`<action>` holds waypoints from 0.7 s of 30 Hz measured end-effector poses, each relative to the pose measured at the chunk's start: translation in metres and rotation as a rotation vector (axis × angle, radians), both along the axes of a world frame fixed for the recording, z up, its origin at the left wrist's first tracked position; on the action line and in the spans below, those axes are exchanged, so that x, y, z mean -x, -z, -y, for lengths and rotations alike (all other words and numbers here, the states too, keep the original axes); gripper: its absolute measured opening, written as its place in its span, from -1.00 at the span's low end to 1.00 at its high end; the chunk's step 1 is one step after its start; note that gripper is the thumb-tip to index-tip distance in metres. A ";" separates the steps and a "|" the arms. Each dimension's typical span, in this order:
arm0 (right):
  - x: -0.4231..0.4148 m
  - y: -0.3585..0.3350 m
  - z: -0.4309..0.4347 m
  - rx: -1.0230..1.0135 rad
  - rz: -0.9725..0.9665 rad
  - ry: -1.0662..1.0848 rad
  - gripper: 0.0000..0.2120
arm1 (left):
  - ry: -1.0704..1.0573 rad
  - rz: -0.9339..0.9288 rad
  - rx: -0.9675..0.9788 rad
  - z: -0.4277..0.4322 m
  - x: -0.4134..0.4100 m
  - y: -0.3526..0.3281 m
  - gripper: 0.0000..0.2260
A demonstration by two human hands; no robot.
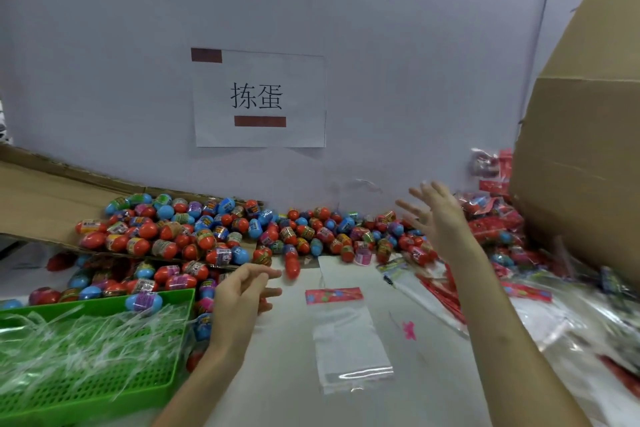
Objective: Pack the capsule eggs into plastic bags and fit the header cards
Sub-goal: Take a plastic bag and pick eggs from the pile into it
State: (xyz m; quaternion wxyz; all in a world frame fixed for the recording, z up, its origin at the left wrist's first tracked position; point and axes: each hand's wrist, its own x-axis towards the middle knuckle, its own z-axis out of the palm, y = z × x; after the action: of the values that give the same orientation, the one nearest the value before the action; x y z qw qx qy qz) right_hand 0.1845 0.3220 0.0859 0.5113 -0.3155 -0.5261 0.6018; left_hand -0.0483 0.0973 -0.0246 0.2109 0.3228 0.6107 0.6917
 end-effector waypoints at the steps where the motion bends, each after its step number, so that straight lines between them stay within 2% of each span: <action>1: 0.004 0.008 0.005 -0.003 0.038 0.023 -0.50 | 0.003 -0.011 0.008 0.000 0.000 0.000 -0.80; 3: 0.014 0.026 0.013 -0.014 0.134 0.067 -0.68 | 0.014 -0.027 0.023 0.002 -0.002 0.000 -0.81; 5: 0.026 0.045 0.020 -0.045 0.266 0.065 -0.76 | 0.056 -0.050 0.054 0.004 -0.003 -0.001 -0.81; 7: 0.042 0.058 0.027 -0.163 0.458 0.044 -0.79 | 0.139 -0.098 0.102 0.004 -0.005 -0.002 -0.80; 9: 0.057 0.066 0.031 -0.348 0.684 0.021 -0.80 | 0.216 -0.236 0.170 0.003 -0.008 -0.001 -0.81; 13: 0.072 0.068 0.044 -0.543 0.977 -0.331 -0.77 | 0.341 -0.551 0.358 0.003 -0.017 0.006 -0.88; 15: 0.071 0.071 0.051 -0.592 1.092 -0.478 -0.66 | 0.351 -0.774 0.444 0.005 -0.017 0.010 -0.79; 17: 0.067 0.078 0.056 -0.643 1.228 -0.577 -0.57 | 0.351 -0.888 0.468 0.006 -0.018 0.010 -0.72; 18: 0.066 0.083 0.058 -0.670 1.244 -0.574 -0.58 | 0.358 -0.907 0.473 0.008 -0.018 0.009 -0.71; 21: 0.062 0.103 0.063 -0.651 1.084 -0.395 -0.76 | 0.364 -0.934 0.502 0.008 -0.017 0.009 -0.68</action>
State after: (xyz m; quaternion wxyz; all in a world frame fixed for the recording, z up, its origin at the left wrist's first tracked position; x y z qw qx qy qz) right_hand 0.1222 0.2590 -0.0173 0.1232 -0.3007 -0.9119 0.2507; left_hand -0.0308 0.0890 -0.0340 0.1045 0.6351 0.7194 0.2611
